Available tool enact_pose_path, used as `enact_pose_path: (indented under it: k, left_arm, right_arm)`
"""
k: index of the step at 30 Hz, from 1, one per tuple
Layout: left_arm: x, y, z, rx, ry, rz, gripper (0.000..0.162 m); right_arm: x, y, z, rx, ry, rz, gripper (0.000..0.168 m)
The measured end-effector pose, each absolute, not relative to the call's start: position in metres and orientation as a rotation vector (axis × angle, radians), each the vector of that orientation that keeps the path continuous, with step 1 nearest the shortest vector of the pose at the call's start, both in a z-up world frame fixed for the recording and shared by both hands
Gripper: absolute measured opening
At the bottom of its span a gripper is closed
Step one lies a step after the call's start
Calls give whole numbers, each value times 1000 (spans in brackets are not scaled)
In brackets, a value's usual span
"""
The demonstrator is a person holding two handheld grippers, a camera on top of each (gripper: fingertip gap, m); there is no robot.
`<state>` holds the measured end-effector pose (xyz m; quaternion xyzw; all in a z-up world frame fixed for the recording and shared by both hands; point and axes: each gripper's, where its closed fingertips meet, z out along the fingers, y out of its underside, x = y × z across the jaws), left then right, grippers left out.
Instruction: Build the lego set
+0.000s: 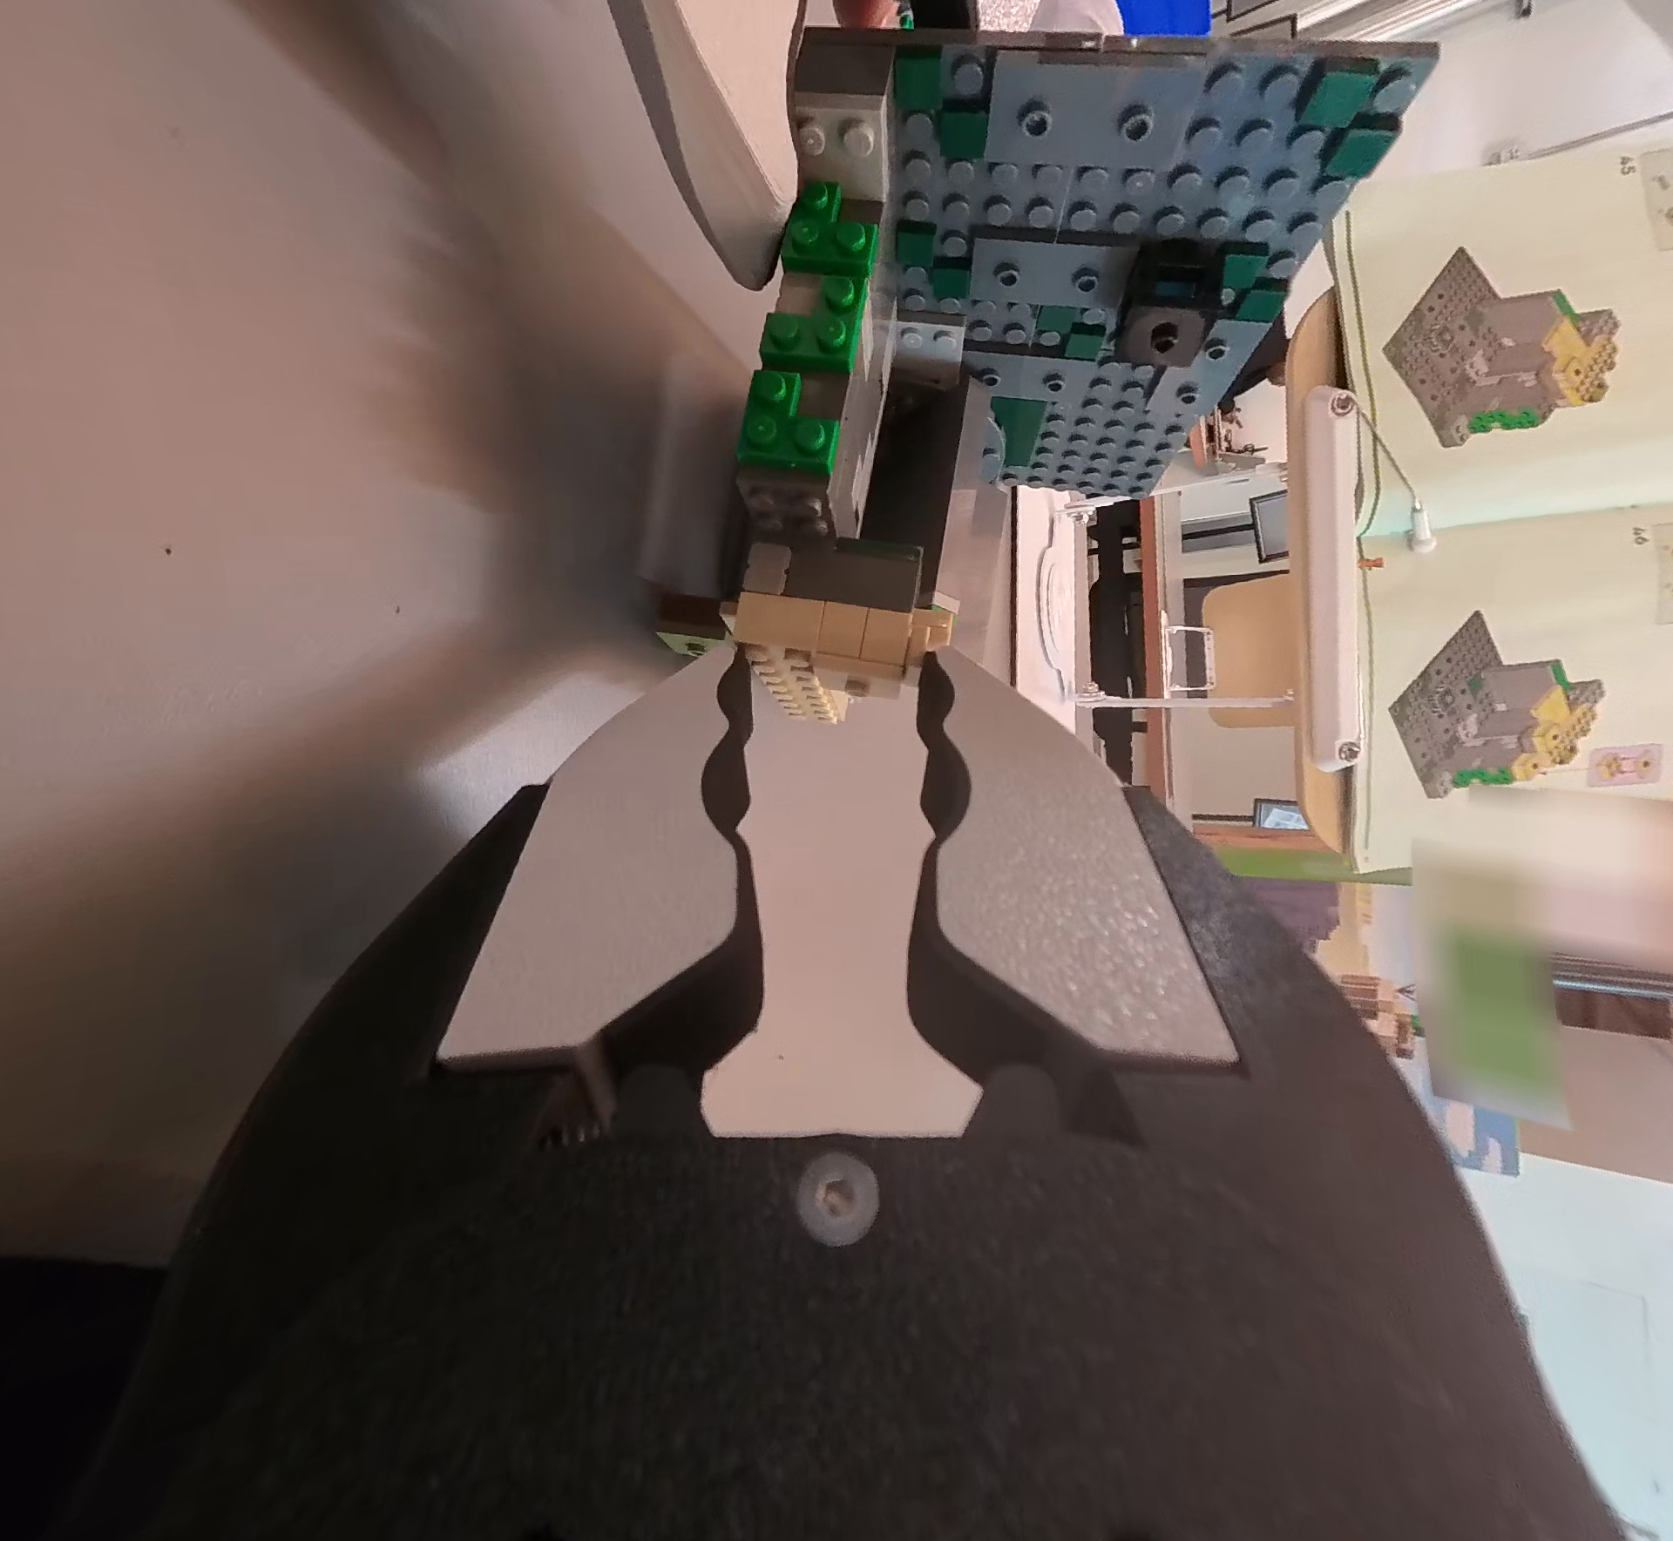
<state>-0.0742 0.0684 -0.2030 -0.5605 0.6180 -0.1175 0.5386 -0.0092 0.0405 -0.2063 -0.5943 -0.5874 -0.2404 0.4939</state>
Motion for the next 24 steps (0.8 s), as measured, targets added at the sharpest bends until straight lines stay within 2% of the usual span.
enact_pose_path:
  k: [13,17,24]
  left_arm:
    - [-76,70,-206,-1341,1476,-270,37]
    - [-76,71,-206,-1351,1469,-282,37]
    - [-76,71,-205,-1348,1468,-277,37]
  right_arm:
    - [-11,41,-205,-1440,-1414,-575,37]
    - [-9,41,-205,-1463,-1400,-557,50]
    - [-11,38,-198,-1484,-1347,-541,57]
